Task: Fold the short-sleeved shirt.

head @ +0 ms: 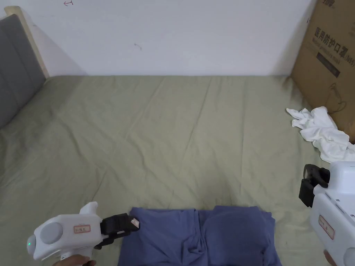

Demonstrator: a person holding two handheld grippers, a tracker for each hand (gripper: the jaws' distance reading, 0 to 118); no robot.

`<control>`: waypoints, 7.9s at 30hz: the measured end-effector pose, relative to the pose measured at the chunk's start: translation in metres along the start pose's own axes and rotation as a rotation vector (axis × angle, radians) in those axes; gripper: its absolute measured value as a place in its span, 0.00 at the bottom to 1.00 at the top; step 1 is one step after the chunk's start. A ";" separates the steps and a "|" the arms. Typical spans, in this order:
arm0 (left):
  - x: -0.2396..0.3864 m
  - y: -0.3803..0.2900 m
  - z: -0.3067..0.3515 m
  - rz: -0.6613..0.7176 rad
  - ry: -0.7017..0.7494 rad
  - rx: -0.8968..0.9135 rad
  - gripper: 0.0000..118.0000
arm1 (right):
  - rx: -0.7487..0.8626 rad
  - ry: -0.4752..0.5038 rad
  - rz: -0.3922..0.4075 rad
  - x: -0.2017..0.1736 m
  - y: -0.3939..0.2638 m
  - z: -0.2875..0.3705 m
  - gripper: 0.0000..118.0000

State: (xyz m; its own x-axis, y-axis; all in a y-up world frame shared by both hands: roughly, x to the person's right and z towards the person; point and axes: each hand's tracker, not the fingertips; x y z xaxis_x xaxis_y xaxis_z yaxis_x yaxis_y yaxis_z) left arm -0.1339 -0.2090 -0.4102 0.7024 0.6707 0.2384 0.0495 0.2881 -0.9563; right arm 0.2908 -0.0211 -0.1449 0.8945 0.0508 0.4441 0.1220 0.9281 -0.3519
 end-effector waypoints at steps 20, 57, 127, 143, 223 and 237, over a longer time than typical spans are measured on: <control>0.032 -0.009 -0.025 -0.164 0.124 -0.059 0.16 | -0.029 -0.016 0.023 0.003 -0.002 -0.009 0.02; 0.225 -0.020 -0.059 -0.482 0.222 -0.181 0.14 | 0.024 0.029 -0.029 0.024 0.000 0.007 0.02; 0.237 -0.099 -0.037 -0.624 0.111 0.339 0.03 | 0.037 0.043 -0.027 0.018 0.008 0.021 0.02; 0.215 -0.034 0.113 -0.610 0.258 0.835 0.03 | 0.180 0.113 -0.011 -0.036 0.028 0.039 0.02; 0.004 0.072 0.075 -0.286 0.335 -0.019 0.25 | -0.220 0.284 -0.003 -0.129 -0.086 -0.084 0.02; -0.152 0.156 0.194 -0.122 0.680 0.028 0.25 | -0.235 0.276 0.019 -0.171 -0.086 -0.103 0.02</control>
State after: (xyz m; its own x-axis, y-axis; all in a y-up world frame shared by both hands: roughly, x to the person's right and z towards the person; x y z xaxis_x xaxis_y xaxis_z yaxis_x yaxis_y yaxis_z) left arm -0.3701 -0.1333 -0.5631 0.9827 0.0576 0.1760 0.1442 0.3583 -0.9224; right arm 0.1711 -0.1477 -0.2751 0.9760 -0.0644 0.2080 0.1716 0.8158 -0.5522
